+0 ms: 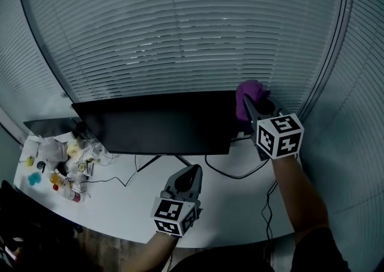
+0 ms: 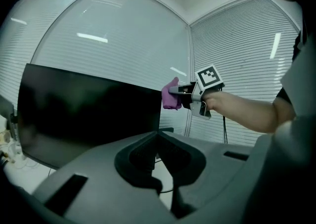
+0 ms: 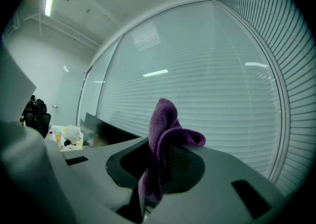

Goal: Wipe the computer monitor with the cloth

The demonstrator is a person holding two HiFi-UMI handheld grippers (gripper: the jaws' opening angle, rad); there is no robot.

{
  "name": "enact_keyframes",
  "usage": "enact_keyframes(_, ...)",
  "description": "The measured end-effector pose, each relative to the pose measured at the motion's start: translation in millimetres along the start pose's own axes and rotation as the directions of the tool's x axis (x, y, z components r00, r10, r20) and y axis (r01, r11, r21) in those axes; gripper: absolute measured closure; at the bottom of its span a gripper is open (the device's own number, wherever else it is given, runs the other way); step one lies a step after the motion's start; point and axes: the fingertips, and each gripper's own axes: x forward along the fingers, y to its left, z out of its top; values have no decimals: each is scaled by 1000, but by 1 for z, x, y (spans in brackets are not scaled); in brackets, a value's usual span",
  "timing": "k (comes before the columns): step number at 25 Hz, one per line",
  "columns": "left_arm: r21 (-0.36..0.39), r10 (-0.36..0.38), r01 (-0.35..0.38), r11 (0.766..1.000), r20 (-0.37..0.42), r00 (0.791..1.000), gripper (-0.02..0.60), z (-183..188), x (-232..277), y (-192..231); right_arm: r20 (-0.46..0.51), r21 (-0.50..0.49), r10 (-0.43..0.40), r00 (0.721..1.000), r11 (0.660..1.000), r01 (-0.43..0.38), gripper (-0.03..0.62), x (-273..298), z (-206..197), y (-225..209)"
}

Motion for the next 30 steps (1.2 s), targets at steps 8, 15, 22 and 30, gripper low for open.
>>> enact_keyframes(8,-19,5,-6,1000,-32,999,575,-15,31,7,-22,-6,37,999,999,-37,522,22,-25,-8)
enact_keyframes(15,-17,19,-20,1000,-68,998,575,-41,48,15,-55,41,69,996,997,-67,522,36,-73,-2)
enact_keyframes(22,-29,27,-30,999,-106,994,575,-50,53,7,-122,81,93,988,993,-84,522,33,-107,0)
enact_keyframes(30,-50,49,-57,997,-147,988,575,-74,60,4,-199,123,127,972,987,-104,522,32,-158,4)
